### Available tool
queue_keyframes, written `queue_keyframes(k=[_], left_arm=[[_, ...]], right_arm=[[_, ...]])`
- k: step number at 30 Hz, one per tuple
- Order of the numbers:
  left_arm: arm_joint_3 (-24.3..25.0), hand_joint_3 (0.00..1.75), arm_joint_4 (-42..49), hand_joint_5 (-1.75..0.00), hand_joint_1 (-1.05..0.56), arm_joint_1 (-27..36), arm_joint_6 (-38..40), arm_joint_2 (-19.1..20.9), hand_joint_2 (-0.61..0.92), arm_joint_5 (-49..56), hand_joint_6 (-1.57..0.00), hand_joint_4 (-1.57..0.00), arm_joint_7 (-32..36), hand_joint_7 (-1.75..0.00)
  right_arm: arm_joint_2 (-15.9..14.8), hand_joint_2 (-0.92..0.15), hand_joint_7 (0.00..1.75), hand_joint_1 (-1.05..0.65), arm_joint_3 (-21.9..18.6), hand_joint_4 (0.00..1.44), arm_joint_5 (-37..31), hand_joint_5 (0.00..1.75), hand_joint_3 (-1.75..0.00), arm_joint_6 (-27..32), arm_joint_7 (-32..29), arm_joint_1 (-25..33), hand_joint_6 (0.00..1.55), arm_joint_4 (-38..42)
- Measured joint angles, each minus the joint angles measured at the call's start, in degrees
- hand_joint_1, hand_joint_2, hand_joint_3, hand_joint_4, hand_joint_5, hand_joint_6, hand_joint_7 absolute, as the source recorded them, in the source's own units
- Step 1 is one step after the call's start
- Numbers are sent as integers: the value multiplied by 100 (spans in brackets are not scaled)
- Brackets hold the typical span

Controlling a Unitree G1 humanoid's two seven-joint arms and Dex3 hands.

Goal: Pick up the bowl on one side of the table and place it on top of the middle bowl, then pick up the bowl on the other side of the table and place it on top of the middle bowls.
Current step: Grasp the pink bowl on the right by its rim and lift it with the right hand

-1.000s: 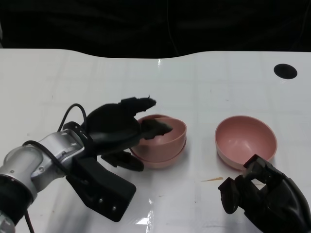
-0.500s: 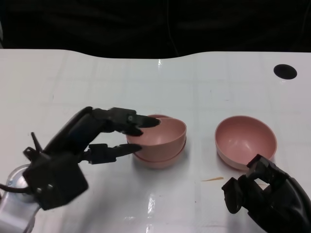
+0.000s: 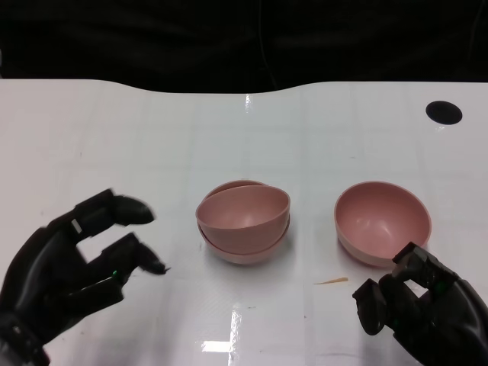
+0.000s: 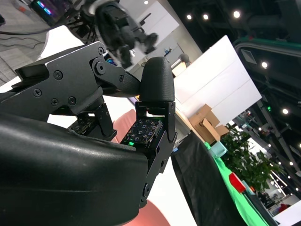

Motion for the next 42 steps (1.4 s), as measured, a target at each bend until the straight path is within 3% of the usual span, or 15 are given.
queue_keyframes(k=[2, 4, 10, 14, 17, 21, 23, 25, 27, 29, 31, 33, 37, 42], left_arm=[[130, 136, -84, -175, 9, 160, 151, -4, 80, -124, -62, -66, -3, -167], [190, 140, -114, -175, 8, 327, 221, -4, 79, -126, -66, -73, -38, -173], [208, 136, -198, -175, 11, 498, 613, 35, 82, 15, -73, -85, -40, -175], [209, 133, -40, -175, 10, 504, 765, 1, 85, 153, -73, -84, -39, -175], [229, 134, 113, -175, 10, 493, 850, -83, 85, 153, -73, -84, -41, -175], [235, 134, 177, -175, 11, 489, 951, -197, 82, 169, -74, -84, -28, -175], [234, 134, 181, -175, 12, 487, 953, -229, 82, 235, -74, -85, 2, -175], [234, 135, 206, -175, 13, 483, 950, -245, 82, 348, -74, -85, 20, -175], [233, 135, 244, -175, 14, 475, 937, -268, 82, 457, -73, -86, 20, -175], [233, 135, 303, -175, 15, 438, 918, -290, 82, 597, -72, -85, 20, -175], [232, 135, 365, -175, 15, 376, 866, -313, 82, 679, -72, -85, 15, -175], [232, 134, 392, -175, 16, 333, 813, -342, 81, 775, -72, -85, 11, -175], [227, 134, 366, -175, 16, 321, 818, -461, 83, 959, -71, -83, 166, -175], [234, 134, 320, -175, 15, 316, 817, -528, 83, 1082, -70, -80, 198, -175]], right_arm=[[-3, -72, 108, -13, -1, 80, 8, 167, -77, 30, 0, -3, 92, 0], [-8, -72, 106, -12, -1, 80, 9, 166, -76, 38, 0, -9, 93, 0], [-22, -71, 107, -11, -4, 82, -38, 165, -77, -38, 5, -9, 94, 1], [-9, -68, 112, -11, 12, 85, -397, 163, -80, -649, 56, 0, 93, -3], [255, -64, 113, -12, 64, 89, -1012, 158, -84, -1786, -91, 113, 92, -81], [505, -84, 102, -17, 124, 88, -1912, 136, -59, -3481, -307, 190, 84, -164], [485, -90, 86, -20, 72, 87, -2371, 123, -44, -4366, -390, 183, 85, -169], [418, -92, 50, -31, -69, 88, -2987, 105, -30, -5269, -598, 154, 97, -172], [333, -92, 35, -34, -293, 90, -3665, 97, -26, -6154, -939, 57, 104, -173], [233, -92, 10, -45, -630, 89, -4583, 45, -31, -7045, -1375, -112, 96, -178], [78, -92, 3, -51, -937, 80, -5539, 23, -32, -7551, -1752, -225, 86, -315], [-71, -92, 1, -62, -1118, 68, -6408, 10, -35, -7693, -2034, -232, 74, -569], [-228, -92, 0, -79, -1331, 52, -8503, 1, -43, -7146, -2484, -152, 54, -1478], [-756, -92, 0, -84, -871, 52, -9891, 1, -31, -6226, -2859, -228, 51, -1709]])
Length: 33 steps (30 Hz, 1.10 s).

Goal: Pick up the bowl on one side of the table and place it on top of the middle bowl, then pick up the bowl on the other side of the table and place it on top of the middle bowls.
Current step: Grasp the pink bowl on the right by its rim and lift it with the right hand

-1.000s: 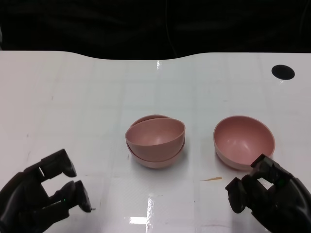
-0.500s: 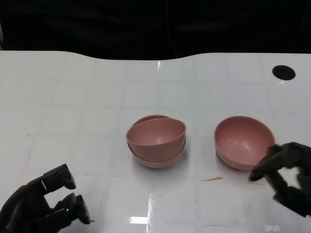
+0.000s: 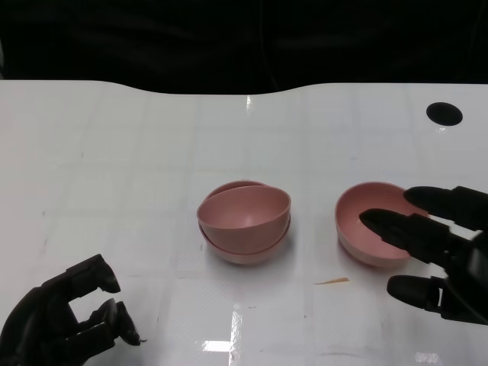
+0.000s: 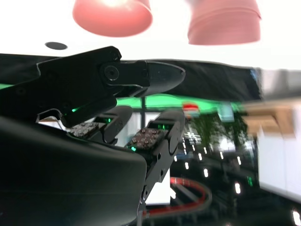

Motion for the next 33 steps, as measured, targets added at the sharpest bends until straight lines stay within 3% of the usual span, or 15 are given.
queue_keyframes(k=[8, 18, 26, 33], left_arm=[[77, 132, -62, -175, 14, -4, -2, -86, 85, 110, -69, -79, -2, -175], [129, 127, -71, -175, 14, -26, -5, -138, 86, 131, -68, -77, -3, -175], [168, 128, -93, -175, 16, -28, 0, -170, 86, 156, -67, -76, -1, -175], [169, 131, -136, -175, 17, -32, 14, -188, 85, 177, -67, -76, 63, -175]], right_arm=[[-761, -92, 2, -84, 1092, 56, -439, 2, -22, 1229, -47, -279, 55, 338], [-1304, -92, 2, -83, 2236, 60, -490, 3, -20, 2125, -399, -794, 59, 1355], [-1610, -92, 2, -80, 2806, 62, -521, 2, -21, 2510, -945, -1104, 60, 2014], [-1900, -92, 0, -78, 2951, 61, -228, 1, -20, 2634, -1032, -1279, 59, 2160]])
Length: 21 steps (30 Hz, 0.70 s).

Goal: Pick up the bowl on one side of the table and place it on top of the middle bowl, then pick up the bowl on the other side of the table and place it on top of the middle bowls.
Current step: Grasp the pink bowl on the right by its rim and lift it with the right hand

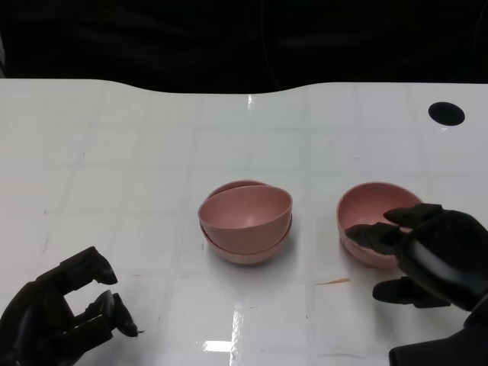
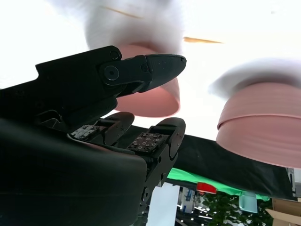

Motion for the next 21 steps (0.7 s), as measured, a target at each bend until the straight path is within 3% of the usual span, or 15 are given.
queue_keyframes(k=[9, 21], left_arm=[[-19, 131, -11, -175, 17, -9, 13, -15, 86, 41, -66, -76, 71, -175], [-24, 131, -13, -175, 16, -14, 13, -31, 87, 63, -68, -77, 70, -175]], right_arm=[[-343, -92, 0, -80, 51, 60, 298, 0, -21, 124, 3, -293, 57, 113], [-387, -92, 1, -81, 567, 60, 228, 1, -15, 468, -68, -545, 57, 668]])
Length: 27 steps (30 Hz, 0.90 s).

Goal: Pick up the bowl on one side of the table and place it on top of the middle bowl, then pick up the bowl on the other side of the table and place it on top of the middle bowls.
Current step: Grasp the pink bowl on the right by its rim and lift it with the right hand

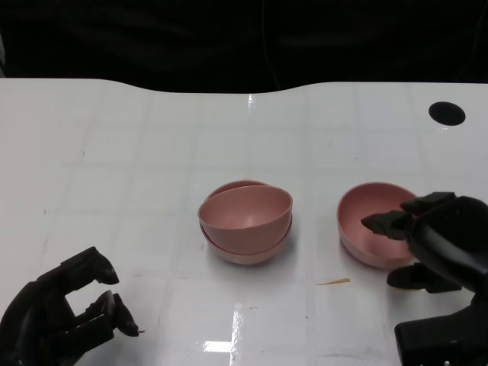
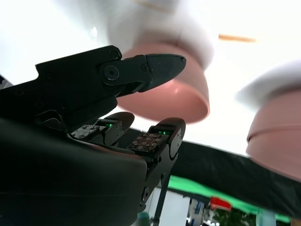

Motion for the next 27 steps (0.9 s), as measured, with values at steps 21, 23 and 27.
queue_keyframes(k=[21, 23, 27], left_arm=[[23, 130, -34, -175, 15, 2, 32, -99, 88, -13, -69, -80, 2, -175], [23, 130, -34, -175, 15, 1, 32, -100, 88, -13, -69, -81, 2, -175], [23, 129, -34, -175, 15, 2, 32, -100, 88, -13, -69, -81, 2, -175]], right_arm=[[522, -92, 1, -73, 1085, 64, 46, 1, -19, -216, -962, -1305, 60, 2427], [550, -92, 1, -73, 1169, 64, 72, 1, -19, -285, -1056, -1425, 60, 2612], [564, -92, 1, -73, 1230, 64, 116, 1, -19, -342, -1177, -1502, 60, 2756]])
